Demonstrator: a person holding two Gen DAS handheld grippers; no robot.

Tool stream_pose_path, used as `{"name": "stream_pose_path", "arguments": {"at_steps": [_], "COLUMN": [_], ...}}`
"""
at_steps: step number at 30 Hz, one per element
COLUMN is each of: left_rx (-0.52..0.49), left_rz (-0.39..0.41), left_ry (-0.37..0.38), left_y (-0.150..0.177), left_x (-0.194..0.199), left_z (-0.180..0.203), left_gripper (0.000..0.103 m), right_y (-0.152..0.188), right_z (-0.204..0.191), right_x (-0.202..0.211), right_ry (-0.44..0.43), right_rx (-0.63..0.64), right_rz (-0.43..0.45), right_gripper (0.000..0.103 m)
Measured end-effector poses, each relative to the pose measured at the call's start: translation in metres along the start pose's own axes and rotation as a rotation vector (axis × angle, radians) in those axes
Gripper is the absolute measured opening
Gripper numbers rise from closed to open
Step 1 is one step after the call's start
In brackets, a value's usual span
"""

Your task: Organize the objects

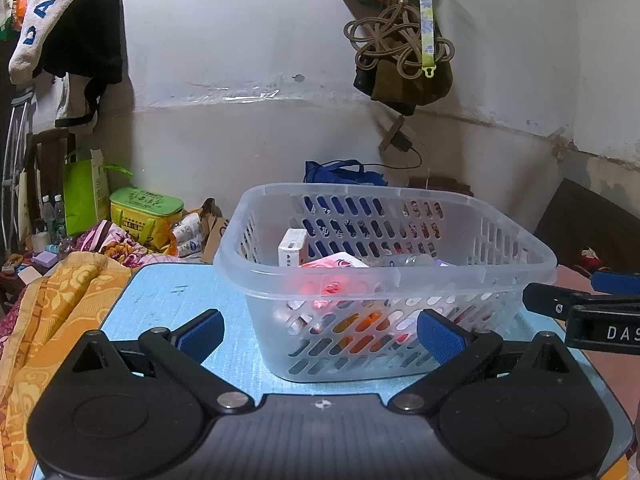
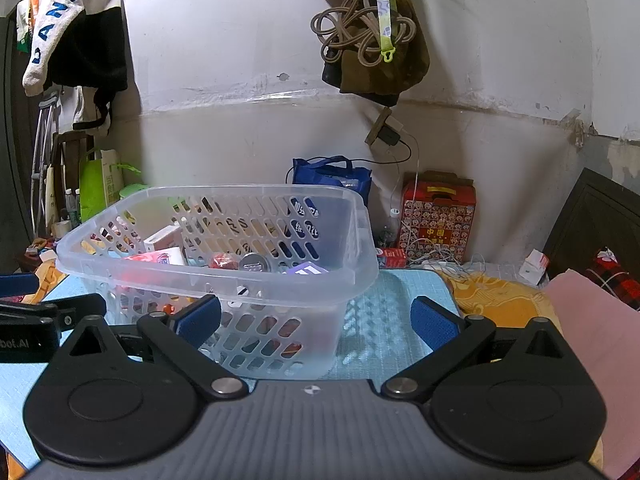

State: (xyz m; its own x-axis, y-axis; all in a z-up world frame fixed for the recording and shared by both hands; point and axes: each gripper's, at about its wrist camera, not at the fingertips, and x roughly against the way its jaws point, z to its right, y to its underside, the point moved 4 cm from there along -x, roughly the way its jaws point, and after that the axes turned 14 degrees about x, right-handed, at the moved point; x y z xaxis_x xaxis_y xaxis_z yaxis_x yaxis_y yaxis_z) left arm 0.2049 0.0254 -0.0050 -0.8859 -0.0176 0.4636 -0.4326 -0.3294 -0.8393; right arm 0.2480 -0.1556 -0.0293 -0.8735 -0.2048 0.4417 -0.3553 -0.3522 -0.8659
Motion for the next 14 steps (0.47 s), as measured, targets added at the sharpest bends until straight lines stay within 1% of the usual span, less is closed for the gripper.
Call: {"name": "stream_pose_path", "arguments": {"at_steps": [5,8,11,13,14], "left_rx": [-0.014,-0.003,0.011,0.013,0.016], "left_rz": [-0.001,0.024,0.074,0.084,0.084], "left_ry": [0.005,0.012,-0.046,-0.078,-0.081], "left_y": [0.002,-0.001,-0.006,-0.009,-0.010], "left_x": [-0.001,0.002,0.005,0.006,0.006], "left_z": [0.004,0.003,-0.002,-0.005,-0.006], "left_gripper": [0.103,0.103,0.103,0.103,0.103], "right_y": [0.000,0.002,0.003,0.003,0.003], "right_z": [0.000,0.000,0.001,0.002,0.001], "right_x": [0.000,-0.001,-0.002,-0.002,-0.002], "right_ry": [-0.001,0.001,0.000,0.000,-0.001], "right_rx": [0.002,0.002,-0.003,-0.002,-0.002], "right_rz": [-0.001,-0.002,-0.005,-0.005,-0.006], "right_gripper": [0.103,0.103,0.103,0.103,0.103]}}
